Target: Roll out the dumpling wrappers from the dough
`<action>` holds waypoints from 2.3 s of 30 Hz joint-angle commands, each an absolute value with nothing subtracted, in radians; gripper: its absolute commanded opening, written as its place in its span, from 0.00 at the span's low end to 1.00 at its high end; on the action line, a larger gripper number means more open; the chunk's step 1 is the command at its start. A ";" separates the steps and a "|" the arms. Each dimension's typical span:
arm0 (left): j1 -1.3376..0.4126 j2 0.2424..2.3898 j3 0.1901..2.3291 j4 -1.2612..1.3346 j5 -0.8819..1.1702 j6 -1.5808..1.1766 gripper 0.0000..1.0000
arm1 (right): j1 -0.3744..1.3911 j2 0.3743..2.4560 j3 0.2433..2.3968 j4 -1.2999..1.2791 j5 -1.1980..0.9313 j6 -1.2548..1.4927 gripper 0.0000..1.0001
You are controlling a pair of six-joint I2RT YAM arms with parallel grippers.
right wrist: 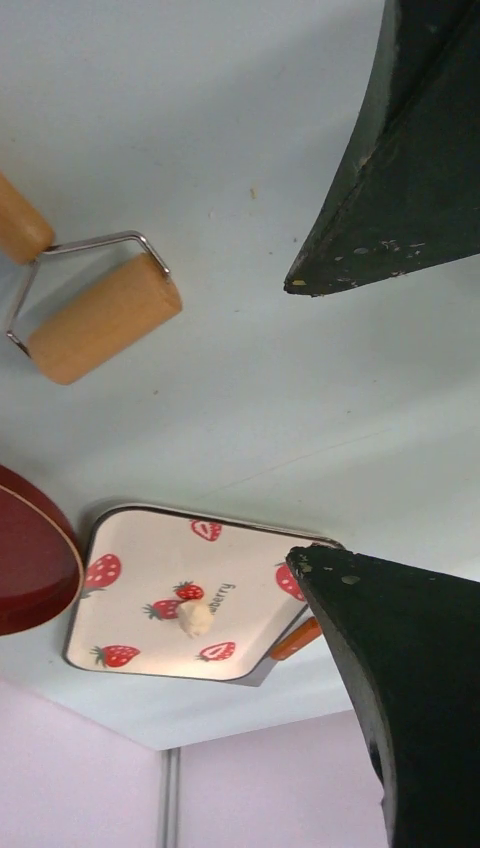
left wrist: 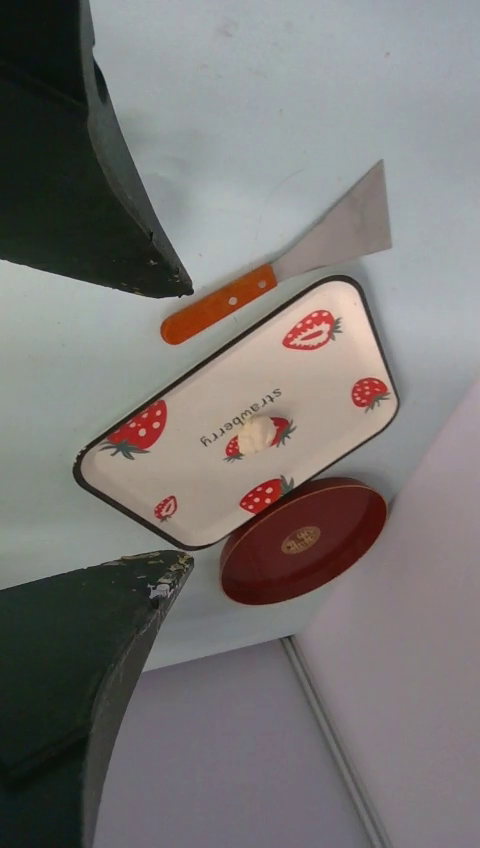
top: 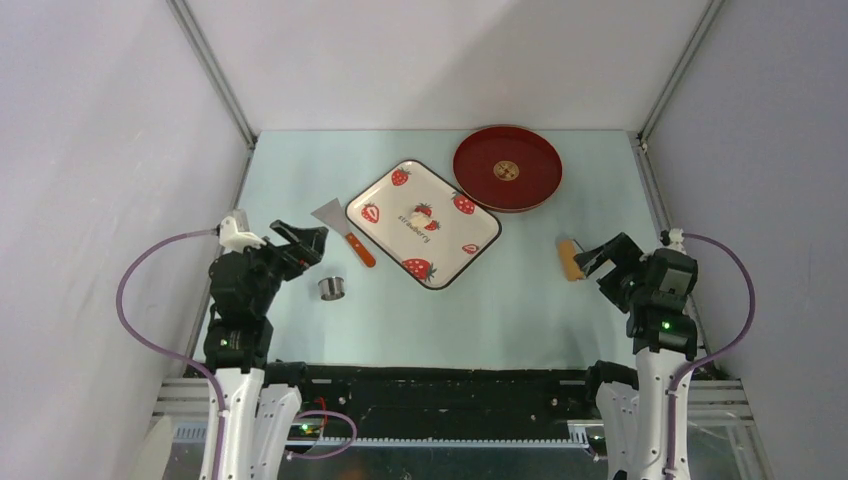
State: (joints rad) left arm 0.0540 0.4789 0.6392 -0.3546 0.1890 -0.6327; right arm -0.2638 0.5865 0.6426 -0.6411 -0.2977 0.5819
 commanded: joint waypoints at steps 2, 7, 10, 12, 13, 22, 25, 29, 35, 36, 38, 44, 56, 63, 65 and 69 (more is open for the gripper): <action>0.064 0.532 0.655 -0.404 0.235 -0.652 1.00 | -0.253 0.609 0.655 -0.704 -0.371 0.541 1.00; 0.065 0.627 0.698 -0.414 0.365 -0.612 1.00 | -0.160 0.714 0.655 -0.650 -0.403 0.563 0.99; 0.066 0.700 0.731 -0.434 0.414 -0.549 1.00 | -0.066 0.818 0.672 -0.610 -0.363 0.603 0.99; 0.068 0.726 0.756 -0.464 0.406 -0.516 1.00 | 0.022 0.887 0.690 -0.585 -0.329 0.628 0.99; 0.068 0.736 0.774 -0.488 0.390 -0.504 1.00 | 0.071 0.911 0.697 -0.575 -0.323 0.638 0.97; 0.070 0.657 0.734 -0.543 0.197 -0.300 1.00 | 0.288 1.291 0.741 -0.228 -0.372 0.846 0.74; 0.071 0.613 0.729 -0.544 0.173 -0.290 1.00 | 0.326 1.459 0.800 -0.122 -0.388 0.907 0.65; 0.070 0.607 0.727 -0.541 0.153 -0.291 1.00 | 0.362 1.655 0.880 -0.027 -0.428 0.980 0.54; 0.069 0.622 0.731 -0.541 0.189 -0.288 1.00 | 0.390 1.828 0.928 0.103 -0.460 1.089 0.42; 0.070 0.621 0.730 -0.541 0.189 -0.286 1.00 | 0.392 1.849 0.941 0.092 -0.451 1.095 0.39; 0.070 0.620 0.731 -0.540 0.193 -0.287 1.00 | 0.400 1.874 0.958 0.081 -0.439 1.094 0.36; 0.071 0.616 0.729 -0.540 0.191 -0.288 1.00 | 0.413 1.944 1.049 -0.051 -0.401 1.039 0.18; 0.069 0.621 0.728 -0.539 0.198 -0.288 1.00 | 0.345 1.815 1.148 -0.455 -0.236 0.724 0.00; 0.069 0.618 0.726 -0.538 0.202 -0.288 1.00 | 0.223 1.784 1.174 -0.673 -0.209 0.447 0.00; 0.068 0.618 0.727 -0.536 0.203 -0.288 1.00 | 0.199 1.783 1.173 -0.725 -0.185 0.397 0.00; 0.069 0.621 0.725 -0.535 0.207 -0.288 1.00 | 0.173 1.757 1.172 -0.775 -0.181 0.313 0.00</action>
